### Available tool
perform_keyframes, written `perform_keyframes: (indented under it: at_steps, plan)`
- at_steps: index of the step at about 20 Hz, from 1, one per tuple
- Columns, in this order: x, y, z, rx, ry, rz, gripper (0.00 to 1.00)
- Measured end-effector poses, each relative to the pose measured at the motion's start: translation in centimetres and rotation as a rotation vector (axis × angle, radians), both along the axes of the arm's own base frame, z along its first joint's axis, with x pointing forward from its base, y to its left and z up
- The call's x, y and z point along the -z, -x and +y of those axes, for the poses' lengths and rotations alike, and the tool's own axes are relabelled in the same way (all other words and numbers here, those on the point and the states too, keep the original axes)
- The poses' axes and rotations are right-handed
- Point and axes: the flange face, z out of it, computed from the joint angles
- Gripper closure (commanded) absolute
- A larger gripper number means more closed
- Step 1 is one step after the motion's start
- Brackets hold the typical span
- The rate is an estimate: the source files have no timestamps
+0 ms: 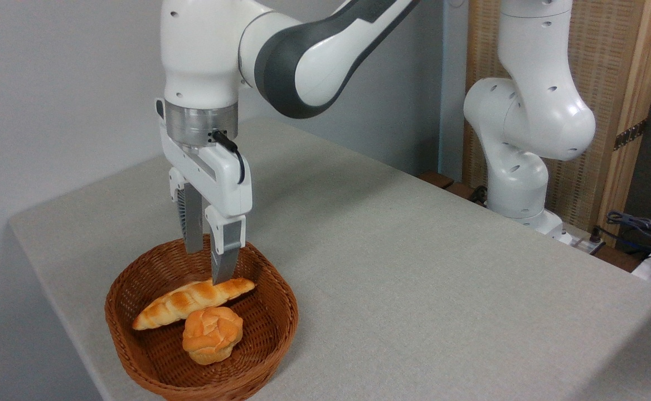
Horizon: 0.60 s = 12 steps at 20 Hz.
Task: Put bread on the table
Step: 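Lower the open gripper onto the croissant-shaped bread roll in the basket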
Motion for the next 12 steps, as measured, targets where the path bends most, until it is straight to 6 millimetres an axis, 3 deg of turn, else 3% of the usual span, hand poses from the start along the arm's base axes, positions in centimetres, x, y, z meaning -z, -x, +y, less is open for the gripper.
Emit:
perform_keyframes:
  at_steps: [12]
  plan:
    - [3.7, 0.1, -1.8, 0.027, 0.002, -0.012, 0.00]
